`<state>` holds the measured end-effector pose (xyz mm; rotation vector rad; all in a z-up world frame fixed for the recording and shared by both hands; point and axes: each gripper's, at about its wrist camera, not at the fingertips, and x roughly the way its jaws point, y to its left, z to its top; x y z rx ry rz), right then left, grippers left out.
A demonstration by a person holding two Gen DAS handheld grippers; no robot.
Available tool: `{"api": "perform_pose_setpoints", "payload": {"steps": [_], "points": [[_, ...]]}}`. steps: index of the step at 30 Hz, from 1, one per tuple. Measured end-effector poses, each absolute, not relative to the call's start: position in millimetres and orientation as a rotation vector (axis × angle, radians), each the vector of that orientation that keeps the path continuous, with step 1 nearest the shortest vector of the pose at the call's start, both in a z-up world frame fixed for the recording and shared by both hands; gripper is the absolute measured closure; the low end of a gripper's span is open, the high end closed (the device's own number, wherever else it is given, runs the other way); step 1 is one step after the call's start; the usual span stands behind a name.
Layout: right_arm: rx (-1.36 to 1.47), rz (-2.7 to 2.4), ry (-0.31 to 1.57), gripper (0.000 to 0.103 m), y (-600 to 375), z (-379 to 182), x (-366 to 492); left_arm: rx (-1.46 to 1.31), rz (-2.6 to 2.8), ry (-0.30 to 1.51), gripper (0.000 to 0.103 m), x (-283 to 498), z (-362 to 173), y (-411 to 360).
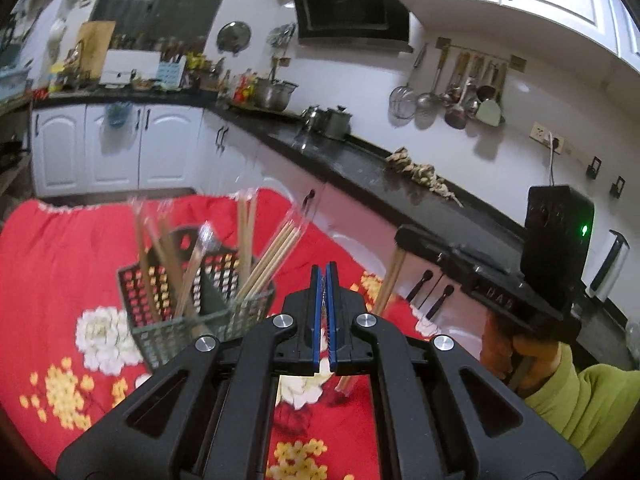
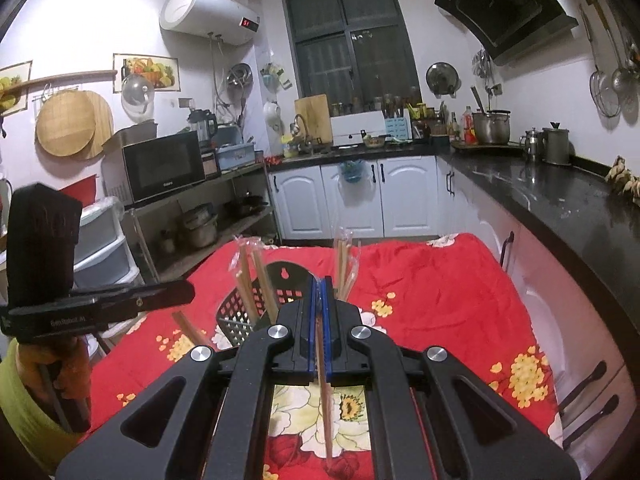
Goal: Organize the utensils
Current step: 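Lift both held chopsticks up and carry them over the green caddy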
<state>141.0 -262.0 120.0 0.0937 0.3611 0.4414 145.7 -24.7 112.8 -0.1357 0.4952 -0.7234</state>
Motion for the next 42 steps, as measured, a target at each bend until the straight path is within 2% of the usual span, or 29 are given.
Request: {"api": "perform_pose_setpoints", "payload": {"steps": [27,34,42], "points": [[0.127,0.485,0.164,0.1,-251.3,211.8,175.5,-0.103,-0.622,0.297,0.103,197.7,224.8,-28.0],[0.119,0.488,0.129,0.1,-240.8,224.7,202.1,-0.1,-0.559,0.294,0.103,217.6,227.8,-19.1],[0.097,0.473,0.149,0.1,-223.7,206.7,236.2,-0.126,-0.524,0.336,0.103,241.5,207.8,-9.3]]}}
